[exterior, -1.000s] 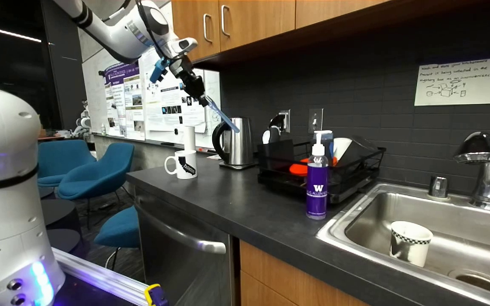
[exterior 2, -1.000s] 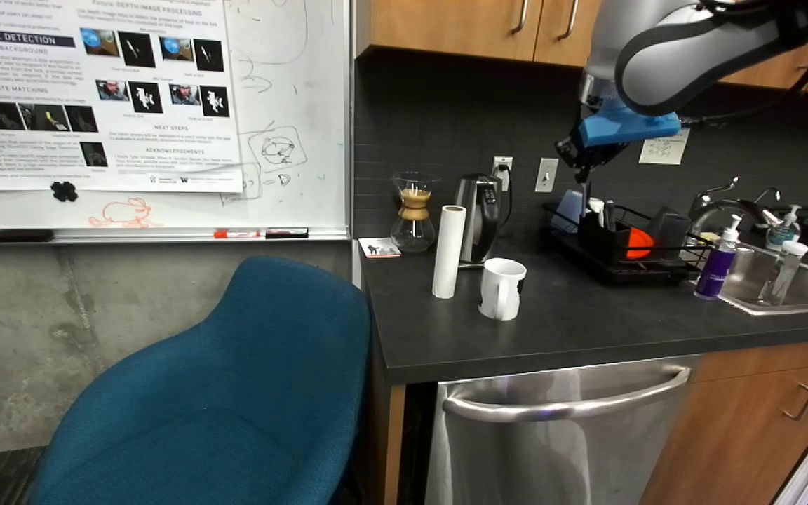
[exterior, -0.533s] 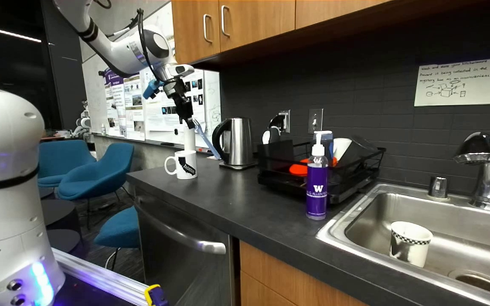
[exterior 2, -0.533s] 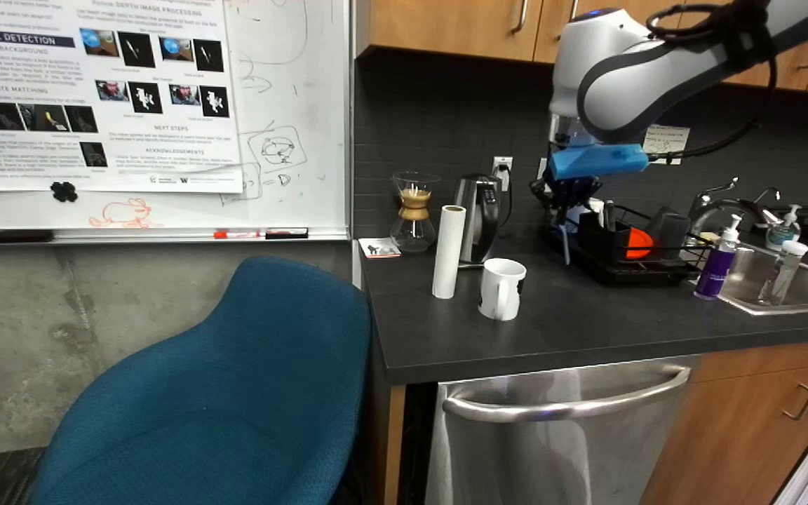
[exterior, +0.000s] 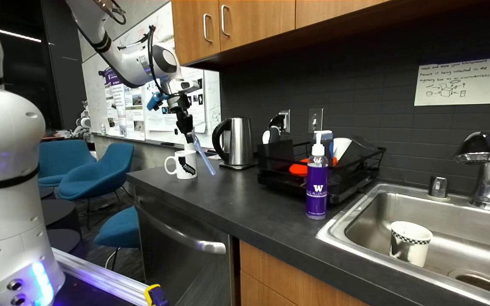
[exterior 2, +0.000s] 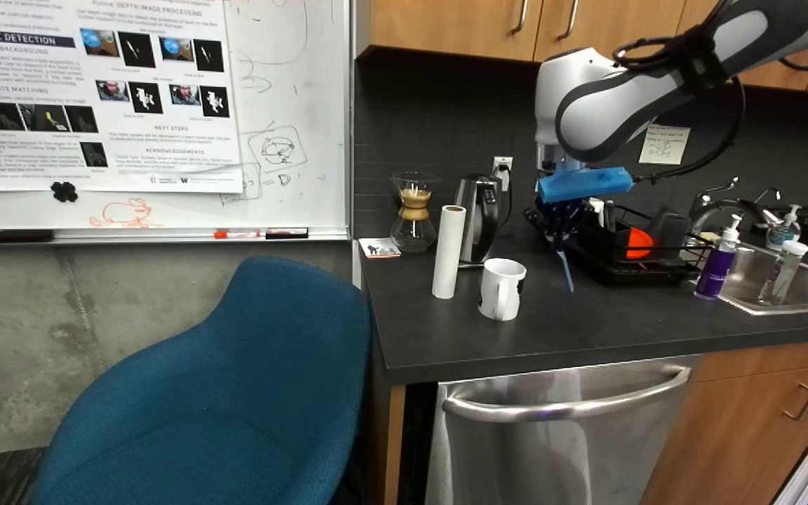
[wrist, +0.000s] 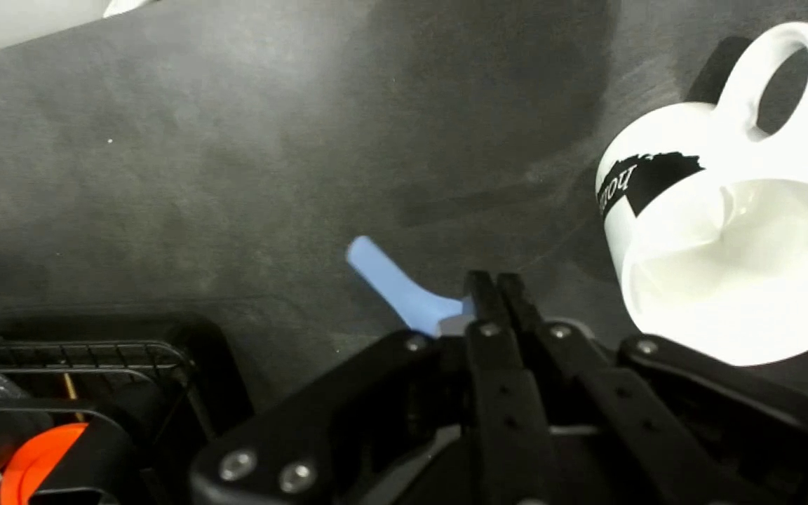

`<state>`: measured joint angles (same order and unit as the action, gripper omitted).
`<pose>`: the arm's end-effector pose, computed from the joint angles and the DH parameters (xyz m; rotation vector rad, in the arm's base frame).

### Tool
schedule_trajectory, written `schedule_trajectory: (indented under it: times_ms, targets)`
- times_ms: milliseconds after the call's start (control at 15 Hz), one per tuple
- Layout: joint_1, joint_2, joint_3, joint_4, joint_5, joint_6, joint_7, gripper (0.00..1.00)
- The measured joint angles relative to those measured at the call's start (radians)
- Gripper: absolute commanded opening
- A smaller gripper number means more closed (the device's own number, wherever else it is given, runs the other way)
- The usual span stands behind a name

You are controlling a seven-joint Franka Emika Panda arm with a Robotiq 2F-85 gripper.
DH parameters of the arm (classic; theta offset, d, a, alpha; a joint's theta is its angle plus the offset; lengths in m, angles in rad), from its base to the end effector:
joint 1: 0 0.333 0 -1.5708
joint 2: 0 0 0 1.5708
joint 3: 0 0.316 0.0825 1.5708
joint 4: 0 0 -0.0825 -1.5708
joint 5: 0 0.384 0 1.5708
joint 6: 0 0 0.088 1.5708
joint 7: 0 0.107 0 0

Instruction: Remove the knife from the countertop, then remove the fork from the dishrack

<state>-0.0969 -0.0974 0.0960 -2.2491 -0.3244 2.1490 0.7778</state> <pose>0.5066 -0.0132 0.4082 2.7484 -0.8505 0.1484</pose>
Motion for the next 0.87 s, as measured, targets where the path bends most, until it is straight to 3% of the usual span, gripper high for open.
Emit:
schedule_trajectory:
  times_ms: [600, 667, 733, 867]
  targets:
    - [0.027, 0.024, -0.025, 0.004, 0.061, 0.003, -0.001, 0.95]
    - [0.028, 0.022, -0.027, 0.003, 0.069, 0.003, -0.001, 0.98]
    - [0.03, 0.019, -0.028, 0.001, 0.076, 0.003, -0.001, 0.82]
    - [0.03, 0.019, -0.03, 0.0, 0.076, 0.003, -0.001, 0.96]
